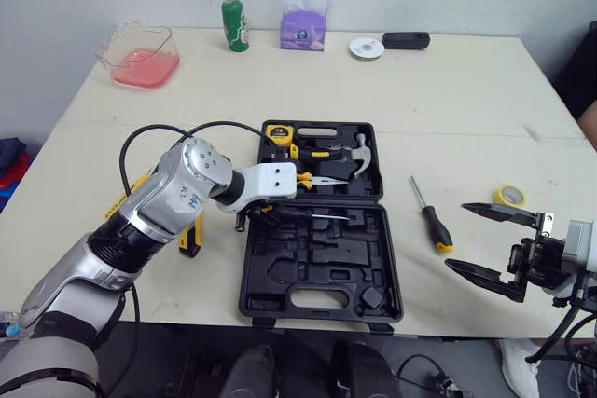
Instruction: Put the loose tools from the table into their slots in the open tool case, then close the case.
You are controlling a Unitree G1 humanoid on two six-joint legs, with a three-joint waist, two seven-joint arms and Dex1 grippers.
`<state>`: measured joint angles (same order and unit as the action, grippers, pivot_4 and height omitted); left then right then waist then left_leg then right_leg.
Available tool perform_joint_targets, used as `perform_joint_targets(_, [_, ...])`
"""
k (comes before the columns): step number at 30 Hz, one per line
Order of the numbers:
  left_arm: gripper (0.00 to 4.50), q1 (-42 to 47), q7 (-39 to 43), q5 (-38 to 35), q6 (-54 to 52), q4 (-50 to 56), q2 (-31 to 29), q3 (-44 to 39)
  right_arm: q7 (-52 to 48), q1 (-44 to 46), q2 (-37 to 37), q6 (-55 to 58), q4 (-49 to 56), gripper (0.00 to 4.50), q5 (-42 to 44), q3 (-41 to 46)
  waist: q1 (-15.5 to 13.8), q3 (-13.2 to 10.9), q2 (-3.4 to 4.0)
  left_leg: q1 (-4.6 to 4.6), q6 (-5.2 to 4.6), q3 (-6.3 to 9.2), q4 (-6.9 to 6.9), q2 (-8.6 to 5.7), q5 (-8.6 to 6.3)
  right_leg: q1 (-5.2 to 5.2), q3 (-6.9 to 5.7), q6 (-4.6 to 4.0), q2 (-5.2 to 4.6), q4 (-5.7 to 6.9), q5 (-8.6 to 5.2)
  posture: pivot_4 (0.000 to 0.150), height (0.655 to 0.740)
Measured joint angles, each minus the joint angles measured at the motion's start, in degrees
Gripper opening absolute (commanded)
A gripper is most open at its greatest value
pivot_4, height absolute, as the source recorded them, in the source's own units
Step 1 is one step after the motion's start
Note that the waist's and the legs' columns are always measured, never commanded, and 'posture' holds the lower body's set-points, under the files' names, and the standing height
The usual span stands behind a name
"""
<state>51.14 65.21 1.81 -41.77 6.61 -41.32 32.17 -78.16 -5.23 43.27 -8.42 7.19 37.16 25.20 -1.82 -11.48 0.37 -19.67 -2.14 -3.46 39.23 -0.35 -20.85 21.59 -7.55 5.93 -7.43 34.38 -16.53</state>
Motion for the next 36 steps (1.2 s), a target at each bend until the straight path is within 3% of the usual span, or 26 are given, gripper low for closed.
perform_joint_targets(9, [1.09,0.0,0.0,1.0,3.5,-1.1,0.2,-0.1,0.6,-0.2,0.0,0.7,0.9,4.5,0.0,-0.1,-0.3,0.0,0.0,0.01,-0.01,0.0,0.04,-0.01,0.01,-0.01,0.0,0.01,0.0,0.04,0.0,0.15,0.74])
perform_joint_targets(11, [2.14,0.0,-0.1,1.1,3.9,-1.7,0.7,-0.5,0.7,-0.2,0.0,0.9,1.4,4.5,0.0,-0.1,-0.4,0.0,0.0,0.0,-0.02,0.0,0.06,-0.01,0.01,-0.01,0.0,0.01,0.0,0.05,0.01,0.15,0.74])
perform_joint_targets(13, [2.91,0.0,-0.3,1.0,5.1,-2.2,1.4,-1.0,0.7,-0.2,0.0,1.0,1.7,4.5,0.0,-0.1,-0.7,0.0,0.0,0.0,-0.02,0.01,0.08,-0.02,0.01,-0.01,0.0,0.02,0.0,0.05,0.01,0.15,0.74])
perform_joint_targets(24, [2.91,-2.2,-0.2,-2.3,9.1,-0.7,1.7,-9.8,0.9,-0.1,0.0,1.1,1.7,4.5,-0.1,-0.3,-0.8,0.0,-0.01,-0.05,-0.02,0.03,0.09,-0.01,0.01,0.02,-0.04,0.03,0.01,0.04,0.01,0.15,0.74])
perform_joint_targets(30, [2.91,-7.0,2.0,-8.8,16.8,-2.4,1.9,-17.2,0.9,-0.1,0.0,1.1,1.7,4.5,-0.2,-0.3,-0.7,0.0,-0.01,-0.03,-0.02,0.03,0.1,0.0,0.01,0.02,-0.03,0.03,-0.02,0.04,0.02,0.15,0.74])
perform_joint_targets(34, [2.91,-10.6,1.3,-14.8,20.6,-5.0,5.1,-24.2,0.9,0.0,0.0,1.1,1.6,4.5,-0.3,-0.3,-0.7,0.0,-0.01,-0.04,-0.02,0.04,0.11,0.0,0.01,0.01,-0.05,0.04,-0.02,0.05,0.02,0.15,0.74])
perform_joint_targets(36, [2.12,-12.5,1.1,-16.8,22.3,-5.8,6.3,-26.1,0.9,0.2,0.0,1.0,1.2,4.5,-0.5,-0.3,-0.7,0.0,-0.01,-0.05,-0.02,0.04,0.11,0.0,0.01,0.01,-0.07,0.04,-0.01,0.04,0.02,0.15,0.74])
